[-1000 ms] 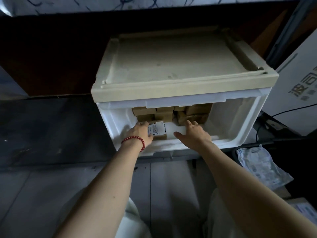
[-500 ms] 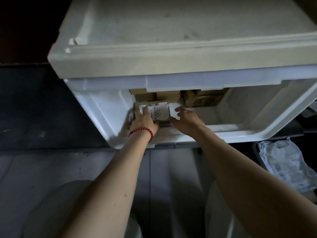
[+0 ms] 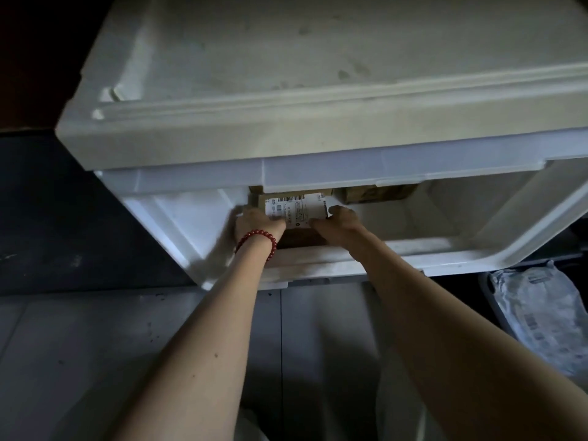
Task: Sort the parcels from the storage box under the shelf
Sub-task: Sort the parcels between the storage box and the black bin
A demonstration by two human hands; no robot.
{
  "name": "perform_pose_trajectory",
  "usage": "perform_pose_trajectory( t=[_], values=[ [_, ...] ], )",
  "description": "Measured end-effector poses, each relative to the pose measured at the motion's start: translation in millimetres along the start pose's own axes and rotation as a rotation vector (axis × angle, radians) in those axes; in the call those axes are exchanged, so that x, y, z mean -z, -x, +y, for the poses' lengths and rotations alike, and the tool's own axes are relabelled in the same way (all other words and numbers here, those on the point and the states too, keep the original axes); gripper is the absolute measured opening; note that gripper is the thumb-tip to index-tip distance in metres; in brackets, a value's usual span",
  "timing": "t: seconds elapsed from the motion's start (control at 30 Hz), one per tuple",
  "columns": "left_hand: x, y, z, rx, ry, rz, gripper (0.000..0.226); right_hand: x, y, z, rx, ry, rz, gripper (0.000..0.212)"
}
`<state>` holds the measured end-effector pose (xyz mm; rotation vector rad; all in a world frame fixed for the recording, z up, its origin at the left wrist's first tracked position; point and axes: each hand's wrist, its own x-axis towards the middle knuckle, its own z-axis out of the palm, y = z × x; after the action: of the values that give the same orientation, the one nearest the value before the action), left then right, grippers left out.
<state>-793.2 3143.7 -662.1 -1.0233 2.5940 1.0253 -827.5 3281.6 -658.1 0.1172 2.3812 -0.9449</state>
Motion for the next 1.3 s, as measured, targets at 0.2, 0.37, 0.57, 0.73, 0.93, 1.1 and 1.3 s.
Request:
perform_pose_trajectory(
  t=[0.2,0.37,0.57,0.73,0.93,1.1,1.3],
  values=[
    [14.7,11.7,23.2,-0.100,-0.079,0.098,0.052,16.5,18.2,0.0,0.033,-0.180,0.051,0.053],
    [33.4,41.7,39.1,-0.255,-0.056,0.032,0.041,34.0,52.2,-0.1,0.040,-0.269,0.041,0.059],
    [58.7,84.3,33.9,-0.319,-0.077,-0.063,0.041,49.5,110.4,-1.1,0.057,-0.292,0.035,0.051],
    [71.9,122.1,28.9,-0.341,-0.003,-0.057,0.045,61.0,158.2,5.8,0.050,-0.304,0.014,0.042],
    [84.9,164.7,19.4,-0.421,0.075,-0.003,0.032,63.9,202.2,13.3,0.035,-0.391,0.012,0.045],
    [96.9,204.9,3.6,-0.525,0.139,0.095,0.040,63.7,233.5,17.2,-0.020,-0.544,-0.046,0.058],
    [99.4,237.7,-11.1,-0.570,0.134,0.172,0.036,62.9,258.6,25.7,-0.052,-0.638,-0.019,0.058]
  ],
)
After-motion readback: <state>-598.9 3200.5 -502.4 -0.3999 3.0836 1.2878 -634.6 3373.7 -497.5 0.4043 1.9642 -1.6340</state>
